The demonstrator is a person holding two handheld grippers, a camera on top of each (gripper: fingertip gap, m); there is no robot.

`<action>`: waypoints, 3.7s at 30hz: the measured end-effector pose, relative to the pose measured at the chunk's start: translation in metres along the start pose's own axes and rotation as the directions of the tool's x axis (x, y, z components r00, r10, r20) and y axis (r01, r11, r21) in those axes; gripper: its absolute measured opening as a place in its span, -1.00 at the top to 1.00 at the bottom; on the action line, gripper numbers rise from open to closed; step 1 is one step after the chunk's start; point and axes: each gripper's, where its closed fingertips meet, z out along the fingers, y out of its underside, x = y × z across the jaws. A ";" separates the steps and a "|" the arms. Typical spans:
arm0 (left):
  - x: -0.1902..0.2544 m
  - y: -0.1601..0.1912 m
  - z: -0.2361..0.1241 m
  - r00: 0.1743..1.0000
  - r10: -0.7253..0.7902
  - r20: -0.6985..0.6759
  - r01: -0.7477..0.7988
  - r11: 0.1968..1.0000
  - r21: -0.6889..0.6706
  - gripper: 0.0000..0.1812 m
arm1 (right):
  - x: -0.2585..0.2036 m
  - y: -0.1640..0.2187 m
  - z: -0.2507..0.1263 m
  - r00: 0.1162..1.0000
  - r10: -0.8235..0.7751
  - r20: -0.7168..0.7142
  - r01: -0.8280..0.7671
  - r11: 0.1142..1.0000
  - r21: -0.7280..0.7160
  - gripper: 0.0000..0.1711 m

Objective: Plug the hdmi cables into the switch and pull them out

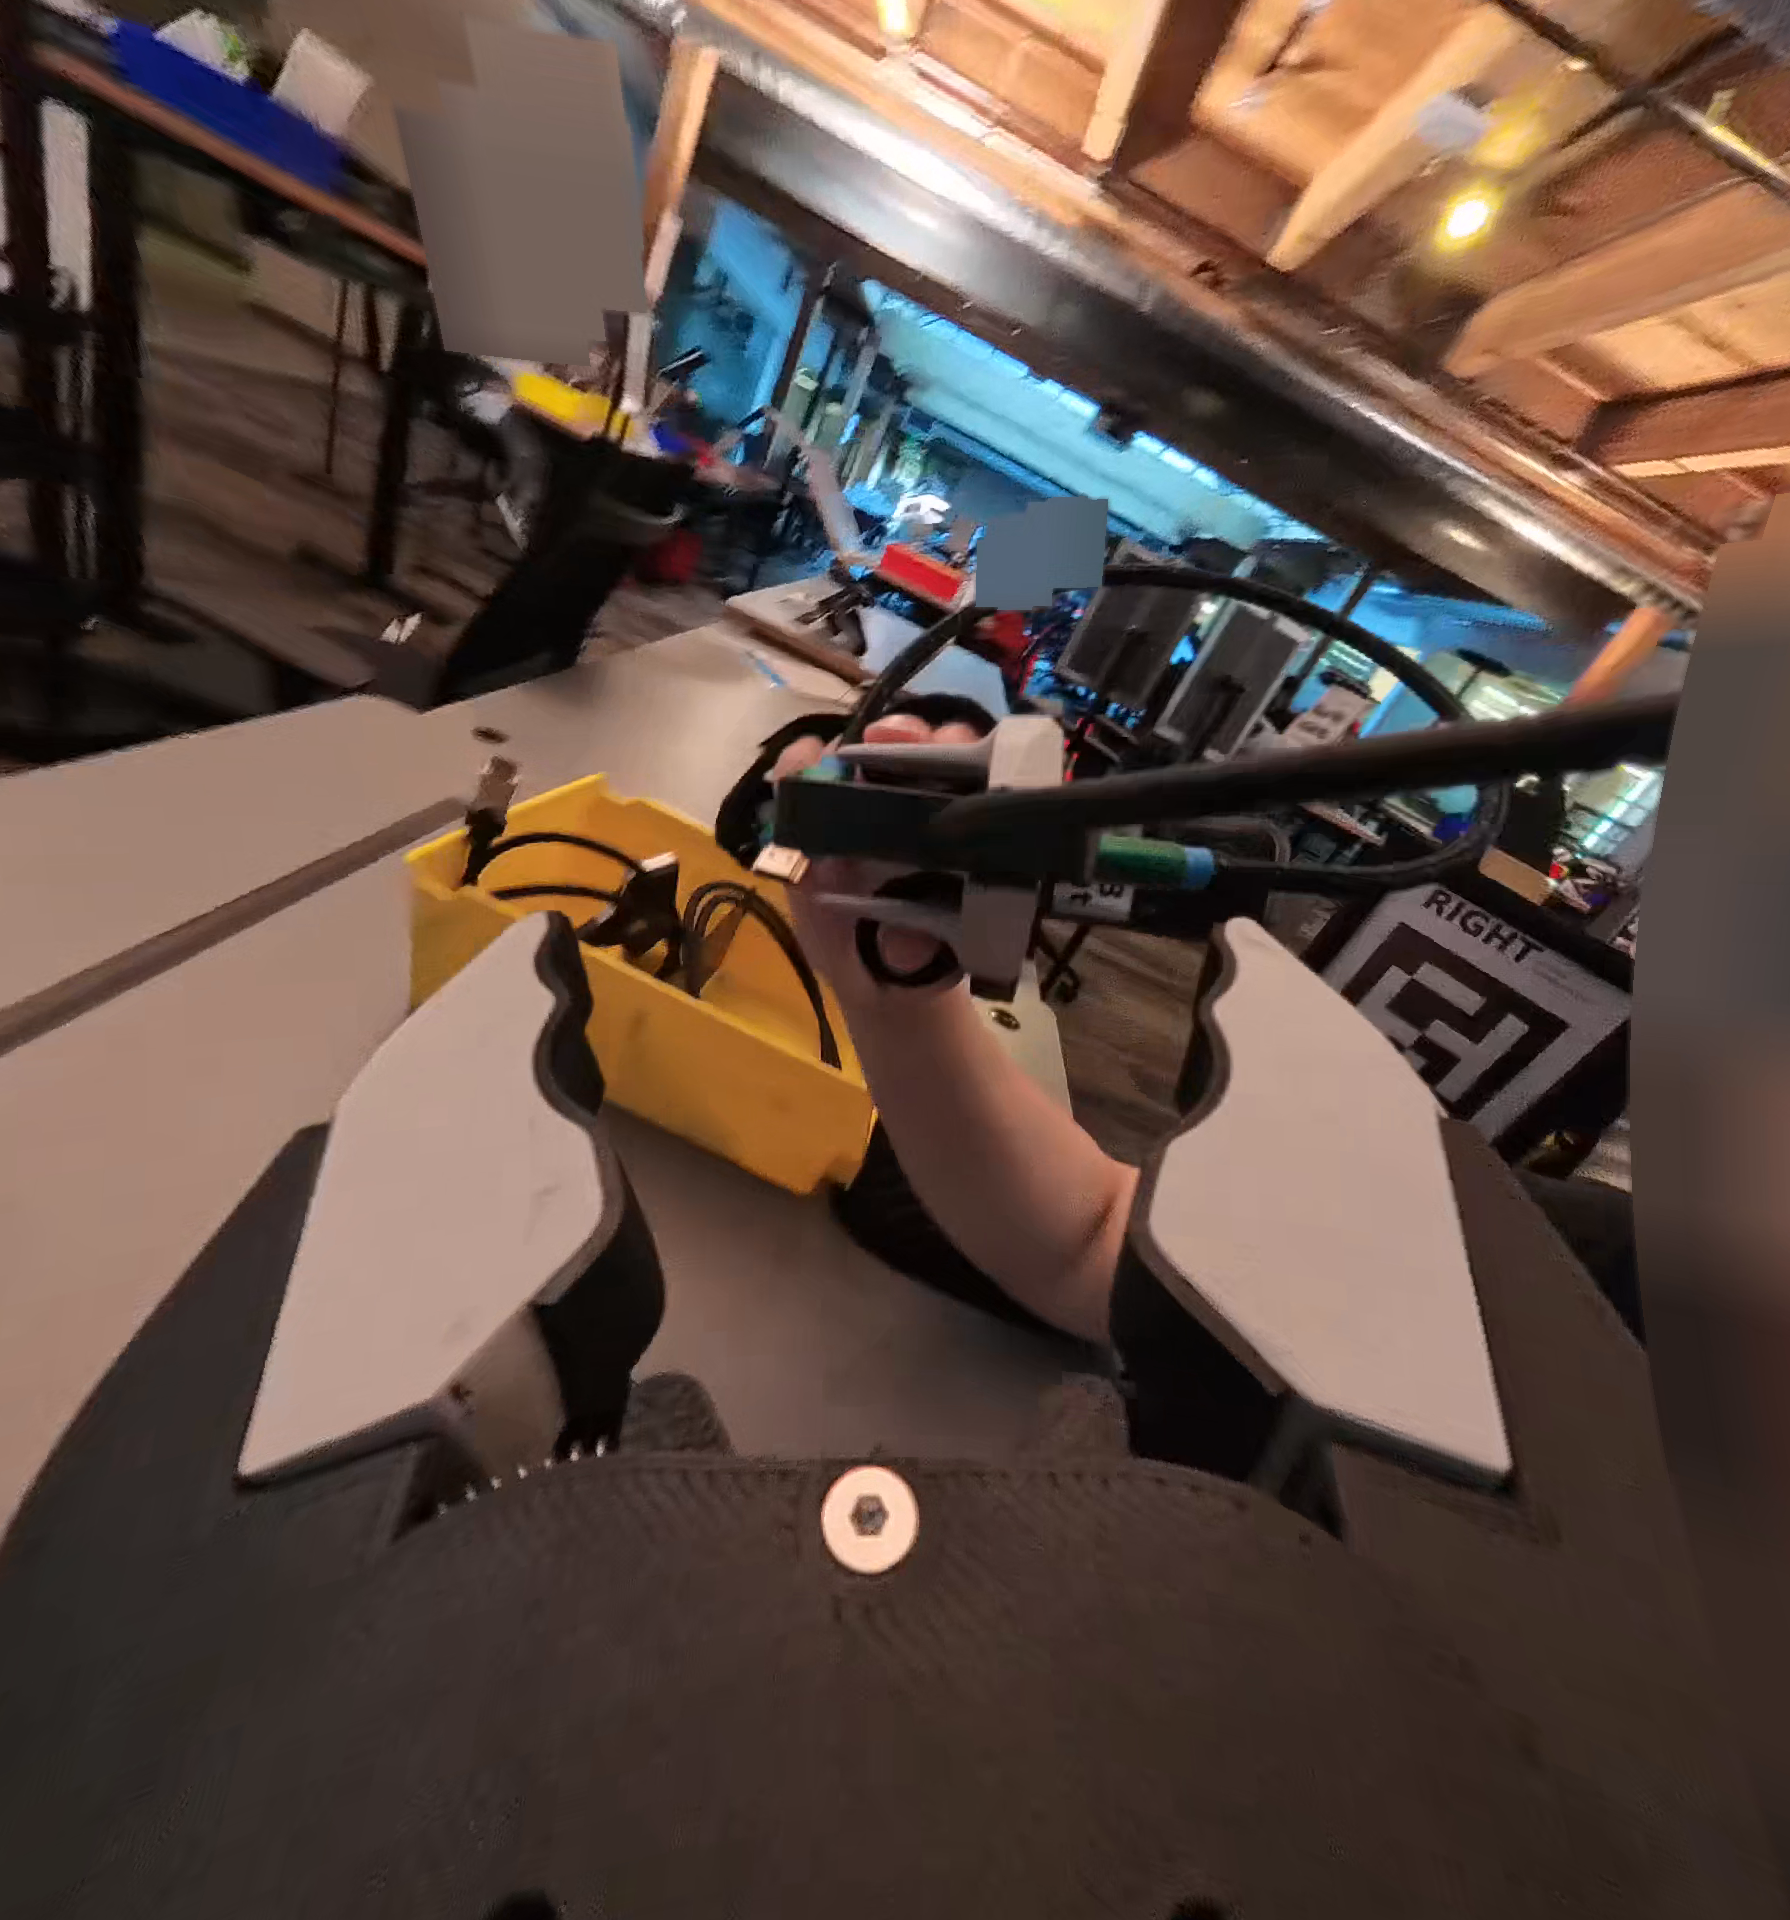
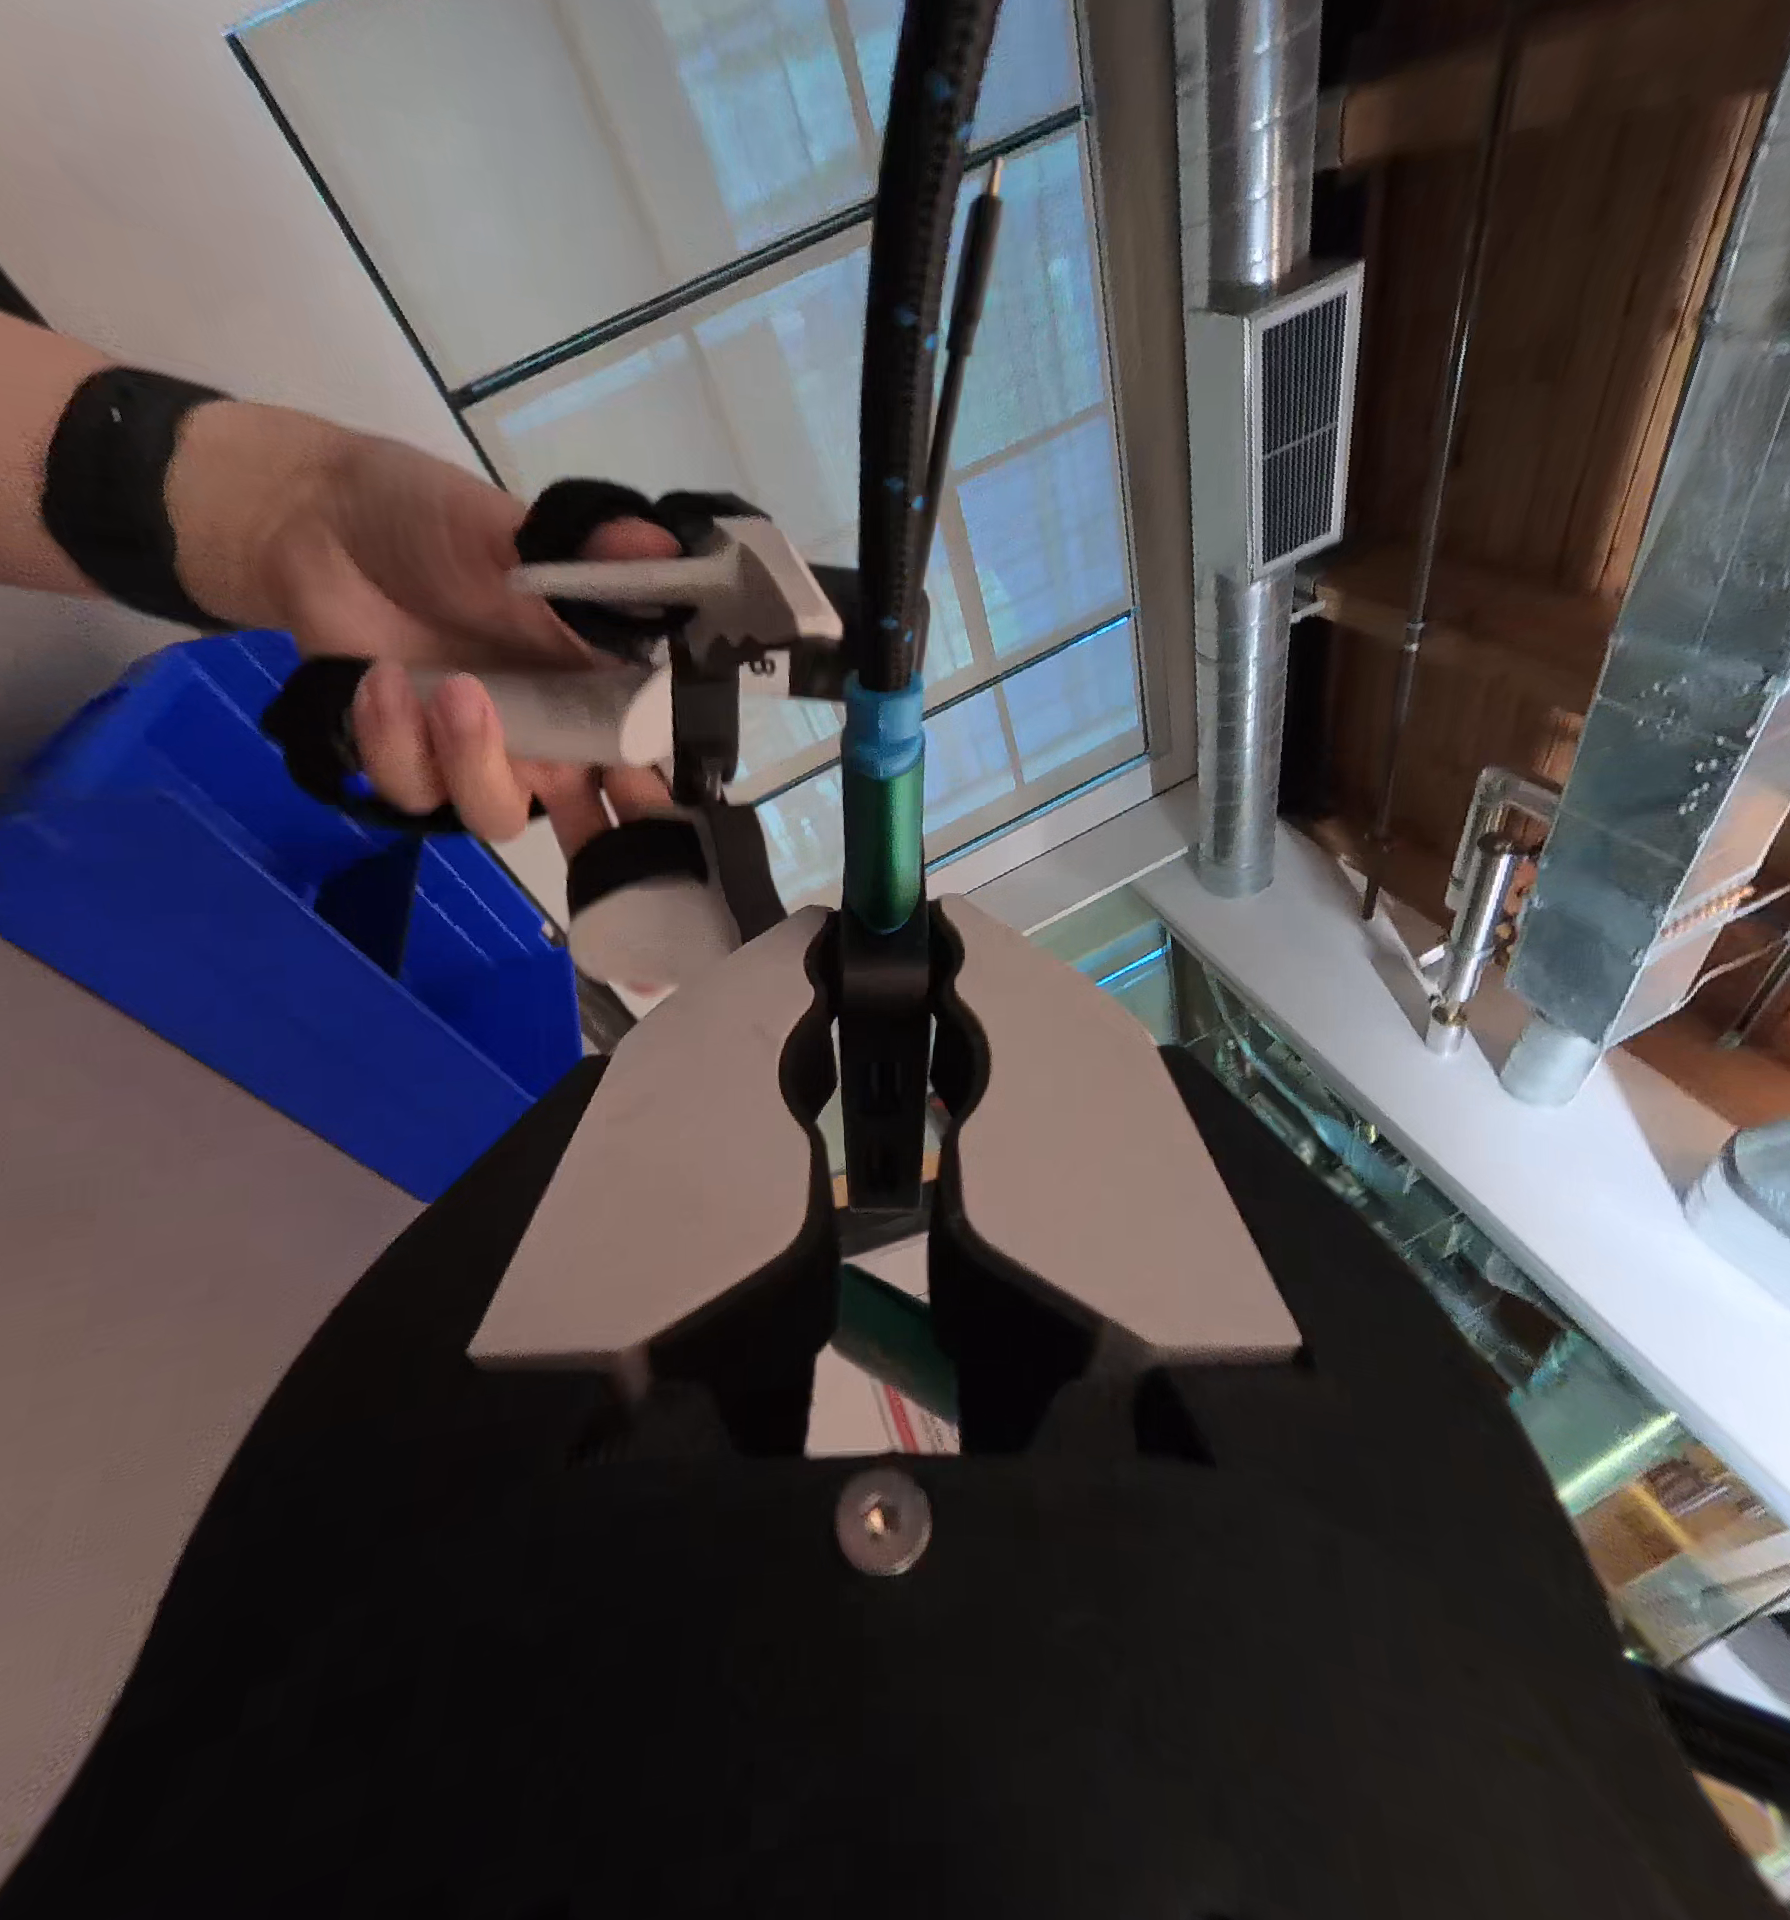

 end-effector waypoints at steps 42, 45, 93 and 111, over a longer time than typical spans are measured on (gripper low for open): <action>0.024 0.025 0.007 0.840 0.535 -0.093 -0.542 0.836 -0.082 0.22 | -0.038 -0.019 0.012 0.921 -0.354 0.165 0.364 0.930 -0.038 0.82; 0.021 0.024 0.008 0.852 0.516 -0.088 -0.523 0.849 -0.074 0.22 | -0.037 -0.015 0.012 0.901 -0.400 0.168 0.416 0.907 -0.069 0.82; 0.010 -0.057 -0.047 -0.010 0.770 0.638 -0.927 0.233 -0.295 0.23 | 0.005 0.037 0.011 0.960 -0.221 -0.175 0.168 0.948 -0.271 0.73; -0.014 -0.071 -0.075 -0.181 0.645 0.743 -0.894 0.207 -0.397 0.23 | 0.002 -0.021 0.046 0.885 0.295 -0.361 -0.343 0.937 -0.074 0.46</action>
